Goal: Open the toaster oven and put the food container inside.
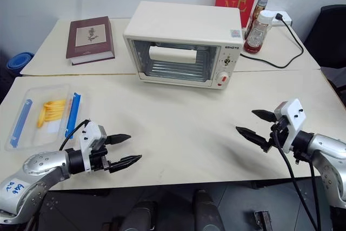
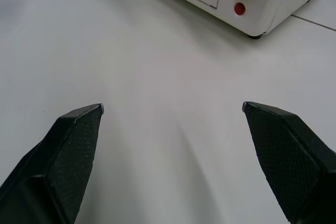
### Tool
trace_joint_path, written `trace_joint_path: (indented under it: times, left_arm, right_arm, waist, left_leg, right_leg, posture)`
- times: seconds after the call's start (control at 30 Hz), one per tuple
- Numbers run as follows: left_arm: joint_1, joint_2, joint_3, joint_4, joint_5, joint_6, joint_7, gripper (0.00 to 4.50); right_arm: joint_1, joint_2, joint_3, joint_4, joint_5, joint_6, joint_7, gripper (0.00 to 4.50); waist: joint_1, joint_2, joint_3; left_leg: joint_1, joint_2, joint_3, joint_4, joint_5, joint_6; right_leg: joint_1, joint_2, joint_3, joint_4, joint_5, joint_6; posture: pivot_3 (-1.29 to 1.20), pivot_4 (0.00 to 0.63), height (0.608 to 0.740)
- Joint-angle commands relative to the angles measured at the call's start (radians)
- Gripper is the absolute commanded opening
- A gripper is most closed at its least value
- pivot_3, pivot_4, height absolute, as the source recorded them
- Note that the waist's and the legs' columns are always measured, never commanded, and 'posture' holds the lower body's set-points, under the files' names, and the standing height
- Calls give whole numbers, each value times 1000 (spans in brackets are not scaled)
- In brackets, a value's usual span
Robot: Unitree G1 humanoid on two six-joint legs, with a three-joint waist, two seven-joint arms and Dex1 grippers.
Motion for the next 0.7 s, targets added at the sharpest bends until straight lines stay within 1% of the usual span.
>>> trace_joint_path:
  times: [0.03,0.23,0.27,0.33,0.43,0.5,0.6,0.7]
  left_arm:
    - [26,-7,17,-35,6,-31,-4,4500]
    - [24,-44,38,-25,9,-26,44,4500]
    - [16,-54,51,-22,-14,-11,51,4500]
    - [4,-72,106,-43,-134,33,32,4500]
    - [-45,-82,168,-39,-200,88,86,4500]
    - [-71,-71,192,-36,-240,114,91,4500]
    - [-117,-30,220,-56,-318,154,64,4500]
    - [-193,24,230,-62,-369,171,39,4500]
  right_arm:
    - [-33,-2,-1,0,-2,-23,-3,4443]
    - [-54,2,14,5,8,-8,2,4443]
    - [-57,2,17,5,16,0,4,4443]
    - [-72,15,13,-8,71,49,-3,4443]
    - [-119,53,-1,-30,154,124,-52,4443]
    - [-157,73,8,-34,185,155,-80,4443]
    - [-239,137,41,-20,229,198,-137,4443]
    - [-334,197,103,22,205,199,-169,4443]
  waist:
    - [0,0,0]
    - [2,0,0]
    - [2,0,0]
    - [2,0,0]
    - [1,0,0]
    - [-1,0,0]
    - [-2,0,0]
    - [-1,0,0]
  left_leg:
    - [0,0,0,0,0,0]
    - [0,0,0,1,0,0]
    - [0,0,0,1,0,0]
    - [0,0,0,1,0,0]
    - [0,0,-1,1,0,0]
    - [0,0,-1,2,0,0]
    - [0,0,-1,2,0,0]
    - [0,0,-2,2,0,0]
  right_leg:
    - [0,0,0,0,0,0]
    - [0,0,0,0,0,0]
    - [0,0,0,0,0,0]
    - [0,0,0,0,0,0]
    - [0,0,0,1,0,0]
    - [0,0,0,2,0,0]
    - [0,0,0,2,0,0]
    - [0,0,-1,2,0,0]
  posture:
    - [0,150,740]
    - [0,150,740]
    - [0,150,740]
    - [0,150,740]
    - [0,150,740]
    - [0,150,740]
    - [0,150,740]
    - [0,150,740]
